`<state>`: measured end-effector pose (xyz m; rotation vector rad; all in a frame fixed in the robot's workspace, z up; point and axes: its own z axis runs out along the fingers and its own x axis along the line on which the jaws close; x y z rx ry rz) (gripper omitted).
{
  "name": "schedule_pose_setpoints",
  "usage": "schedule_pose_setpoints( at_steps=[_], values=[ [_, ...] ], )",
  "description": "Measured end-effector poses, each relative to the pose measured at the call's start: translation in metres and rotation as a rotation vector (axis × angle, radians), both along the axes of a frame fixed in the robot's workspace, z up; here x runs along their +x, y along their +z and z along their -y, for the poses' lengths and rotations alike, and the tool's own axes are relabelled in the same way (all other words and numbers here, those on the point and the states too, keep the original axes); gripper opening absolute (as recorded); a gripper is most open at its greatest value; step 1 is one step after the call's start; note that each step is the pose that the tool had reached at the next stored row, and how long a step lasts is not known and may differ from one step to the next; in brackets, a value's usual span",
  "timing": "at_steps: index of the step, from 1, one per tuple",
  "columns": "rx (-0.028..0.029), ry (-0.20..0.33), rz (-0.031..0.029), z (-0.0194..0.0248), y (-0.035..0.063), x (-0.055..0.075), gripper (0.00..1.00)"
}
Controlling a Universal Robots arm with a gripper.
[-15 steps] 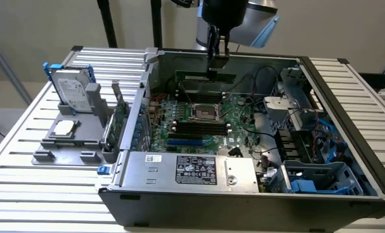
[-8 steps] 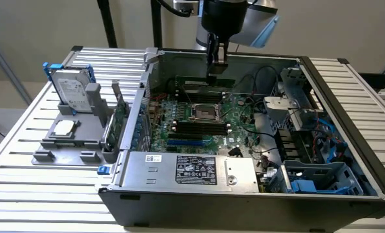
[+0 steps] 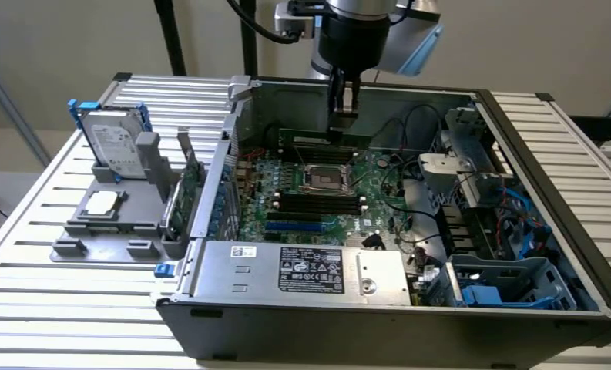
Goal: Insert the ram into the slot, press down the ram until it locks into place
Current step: 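Insert the ram into the slot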
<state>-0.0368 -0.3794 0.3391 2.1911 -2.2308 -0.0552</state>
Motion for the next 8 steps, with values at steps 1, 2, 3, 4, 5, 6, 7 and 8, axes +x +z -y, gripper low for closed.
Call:
schedule_pose_setpoints(
  at_steps=[1, 2, 3, 4, 5, 6, 7, 8],
  values=[
    [-0.0002, -0.003, 0.0000, 0.0002, -0.0017, 0.000, 0.13],
    [-0.0001, -0.004, 0.0000, 0.0004, -0.0036, 0.000, 0.13],
    [0.0000, -0.005, 0.0001, 0.0005, -0.0055, 0.000, 0.13],
    [-0.0001, -0.005, 0.0000, 0.0007, -0.0073, 0.000, 0.13],
    [-0.0002, -0.006, 0.0000, 0.0009, -0.0091, 0.000, 0.13],
    [-0.0001, -0.006, 0.0000, 0.0010, -0.0109, 0.000, 0.13],
    [-0.0001, -0.007, 0.0001, 0.0011, -0.0127, 0.000, 0.13],
    [0.0000, -0.007, 0.0001, 0.0012, -0.0146, 0.000, 0.13]
  ],
)
